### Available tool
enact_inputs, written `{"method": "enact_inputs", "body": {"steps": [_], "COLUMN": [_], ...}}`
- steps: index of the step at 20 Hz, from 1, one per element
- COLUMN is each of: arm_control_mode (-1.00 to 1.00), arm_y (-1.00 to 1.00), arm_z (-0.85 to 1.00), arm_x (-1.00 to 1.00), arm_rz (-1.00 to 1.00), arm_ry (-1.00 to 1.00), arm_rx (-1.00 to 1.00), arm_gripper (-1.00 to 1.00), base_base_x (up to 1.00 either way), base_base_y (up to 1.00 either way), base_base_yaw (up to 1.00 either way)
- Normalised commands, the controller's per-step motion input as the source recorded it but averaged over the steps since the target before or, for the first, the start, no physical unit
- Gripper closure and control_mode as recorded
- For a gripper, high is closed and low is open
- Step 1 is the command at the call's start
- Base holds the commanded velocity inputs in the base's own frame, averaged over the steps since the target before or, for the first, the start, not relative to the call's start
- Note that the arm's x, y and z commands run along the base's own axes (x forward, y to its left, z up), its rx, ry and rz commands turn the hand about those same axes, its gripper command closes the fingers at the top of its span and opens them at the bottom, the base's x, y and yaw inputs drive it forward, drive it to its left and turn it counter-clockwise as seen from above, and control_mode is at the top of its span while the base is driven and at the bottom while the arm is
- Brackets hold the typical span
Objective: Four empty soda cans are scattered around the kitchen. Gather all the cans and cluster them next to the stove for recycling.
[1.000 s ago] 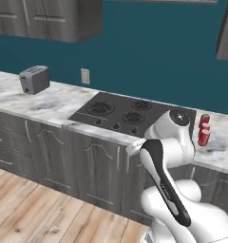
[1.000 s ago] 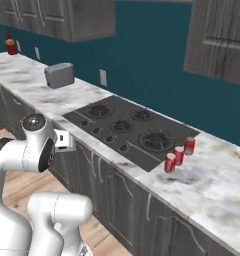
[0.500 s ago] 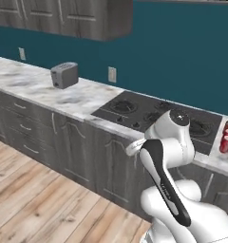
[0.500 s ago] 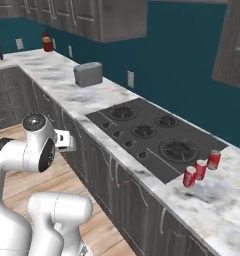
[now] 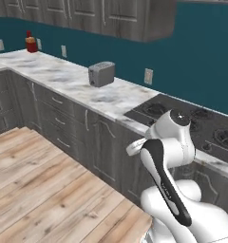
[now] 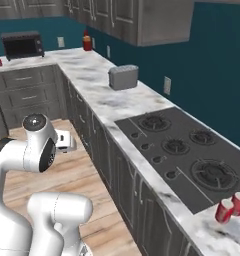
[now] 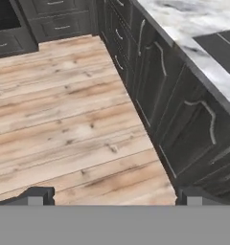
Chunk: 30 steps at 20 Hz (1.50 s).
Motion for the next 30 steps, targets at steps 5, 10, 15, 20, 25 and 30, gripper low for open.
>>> {"method": "enact_inputs", "body": {"steps": [5,10,15,20,25,30], "arm_control_mode": [1.00,1.00,1.00,1.00,1.00,1.00], "arm_y": [0.00,0.00,0.00,0.00,0.00,0.00], "arm_z": [0.00,0.00,0.00,0.00,0.00,0.00], "arm_x": [0.00,0.00,0.00,0.00,0.00,0.00], "arm_rz": [0.00,0.00,0.00,0.00,0.00,0.00], "arm_ry": [0.00,0.00,0.00,0.00,0.00,0.00], "arm_rx": [0.00,0.00,0.00,0.00,0.00,0.00], "arm_gripper": [-1.00,-1.00,-1.00,-1.00,-1.00,-1.00], "base_base_x": [0.61,0.68,0.69,0.69,0.68,0.66], "base_base_y": [0.13,0.14,0.14,0.10,0.04,0.00], "base_base_yaw": [0.29,0.20,0.16,0.17,0.20,0.21]}}
